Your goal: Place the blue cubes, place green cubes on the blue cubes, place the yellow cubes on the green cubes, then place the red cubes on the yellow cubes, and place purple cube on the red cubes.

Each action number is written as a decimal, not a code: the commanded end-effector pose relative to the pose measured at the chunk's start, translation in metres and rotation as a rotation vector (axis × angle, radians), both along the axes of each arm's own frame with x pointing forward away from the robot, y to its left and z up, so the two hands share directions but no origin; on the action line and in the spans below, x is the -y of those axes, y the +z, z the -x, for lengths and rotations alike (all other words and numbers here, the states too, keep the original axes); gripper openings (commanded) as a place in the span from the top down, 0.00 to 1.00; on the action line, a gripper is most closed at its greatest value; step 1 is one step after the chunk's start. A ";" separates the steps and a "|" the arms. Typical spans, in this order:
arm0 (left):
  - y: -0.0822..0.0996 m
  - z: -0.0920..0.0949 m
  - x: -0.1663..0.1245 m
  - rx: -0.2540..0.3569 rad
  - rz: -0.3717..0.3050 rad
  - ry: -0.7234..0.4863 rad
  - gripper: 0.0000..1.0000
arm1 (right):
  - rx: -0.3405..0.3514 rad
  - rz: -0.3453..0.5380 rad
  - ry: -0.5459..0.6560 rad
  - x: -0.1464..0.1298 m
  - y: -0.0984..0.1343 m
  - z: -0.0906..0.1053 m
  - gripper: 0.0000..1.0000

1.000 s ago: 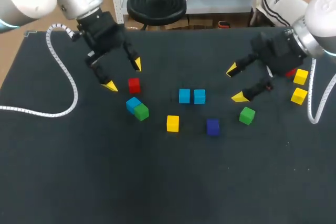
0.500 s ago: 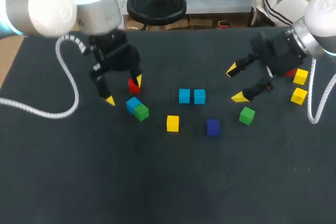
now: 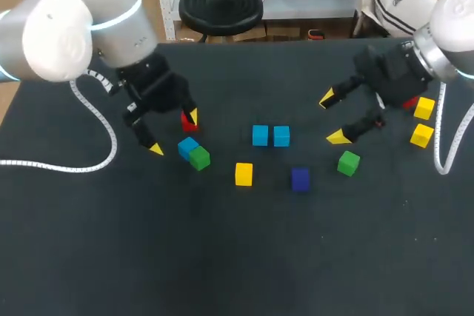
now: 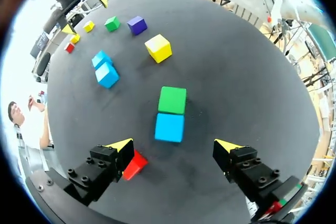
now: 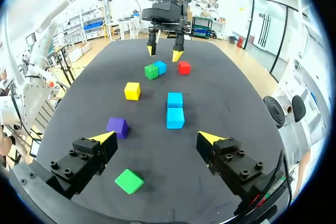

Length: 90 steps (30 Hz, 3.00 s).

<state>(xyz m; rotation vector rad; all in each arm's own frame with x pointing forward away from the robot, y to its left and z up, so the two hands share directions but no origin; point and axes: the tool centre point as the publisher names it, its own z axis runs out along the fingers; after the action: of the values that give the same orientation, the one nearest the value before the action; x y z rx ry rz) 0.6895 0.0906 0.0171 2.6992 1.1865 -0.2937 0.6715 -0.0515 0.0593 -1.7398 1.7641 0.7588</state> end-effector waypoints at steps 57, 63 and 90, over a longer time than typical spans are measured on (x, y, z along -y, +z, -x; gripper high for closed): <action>-0.017 0.081 -0.038 -0.127 -0.318 0.613 1.00 | 0.000 -0.002 0.001 0.000 0.000 0.000 0.00; -0.028 0.090 -0.047 -0.162 -0.302 0.741 1.00 | 0.000 -0.002 0.001 0.000 0.000 0.000 0.00; -0.020 0.079 -0.054 -0.254 -0.016 0.630 0.00 | 0.000 -0.002 0.001 0.000 0.000 0.000 0.00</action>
<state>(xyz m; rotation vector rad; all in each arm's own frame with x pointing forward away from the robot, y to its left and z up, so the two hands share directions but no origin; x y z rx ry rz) 0.6152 0.1432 -0.0032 2.1958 2.0740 -0.5075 0.6716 -0.0515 0.0593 -1.7398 1.7641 0.7592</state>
